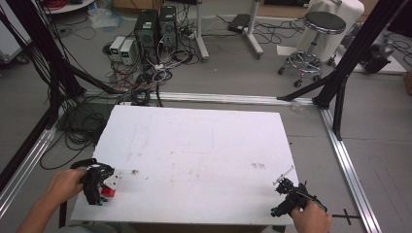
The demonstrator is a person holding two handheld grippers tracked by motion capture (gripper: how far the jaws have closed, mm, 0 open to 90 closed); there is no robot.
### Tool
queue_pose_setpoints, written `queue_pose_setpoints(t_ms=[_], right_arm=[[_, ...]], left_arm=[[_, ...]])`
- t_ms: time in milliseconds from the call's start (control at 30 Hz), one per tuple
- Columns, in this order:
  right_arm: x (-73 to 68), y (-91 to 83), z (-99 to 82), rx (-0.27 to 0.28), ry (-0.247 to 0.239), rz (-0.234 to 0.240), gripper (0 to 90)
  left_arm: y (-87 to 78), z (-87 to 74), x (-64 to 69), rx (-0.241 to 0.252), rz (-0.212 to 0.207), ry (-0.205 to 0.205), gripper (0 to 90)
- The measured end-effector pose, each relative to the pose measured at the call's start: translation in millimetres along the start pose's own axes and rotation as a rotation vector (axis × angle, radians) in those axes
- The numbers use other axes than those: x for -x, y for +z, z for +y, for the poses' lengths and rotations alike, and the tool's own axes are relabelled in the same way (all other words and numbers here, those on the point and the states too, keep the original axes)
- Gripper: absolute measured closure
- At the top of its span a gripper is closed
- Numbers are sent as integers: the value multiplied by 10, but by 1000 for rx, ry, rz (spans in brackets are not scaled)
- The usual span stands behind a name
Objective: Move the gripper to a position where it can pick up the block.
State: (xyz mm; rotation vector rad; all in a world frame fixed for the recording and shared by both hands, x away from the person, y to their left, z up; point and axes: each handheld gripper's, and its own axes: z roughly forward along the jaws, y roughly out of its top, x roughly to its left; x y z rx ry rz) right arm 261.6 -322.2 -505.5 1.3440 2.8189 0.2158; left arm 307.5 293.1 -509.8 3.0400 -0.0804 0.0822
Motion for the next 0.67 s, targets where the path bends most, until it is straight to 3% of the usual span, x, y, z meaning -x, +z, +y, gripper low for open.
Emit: queue_pose_setpoints(t_ms=[667], right_arm=[[-13, 8, 15, -8, -3, -1, 37]], left_arm=[[79, 26, -14, -26, -16, 4, 228]])
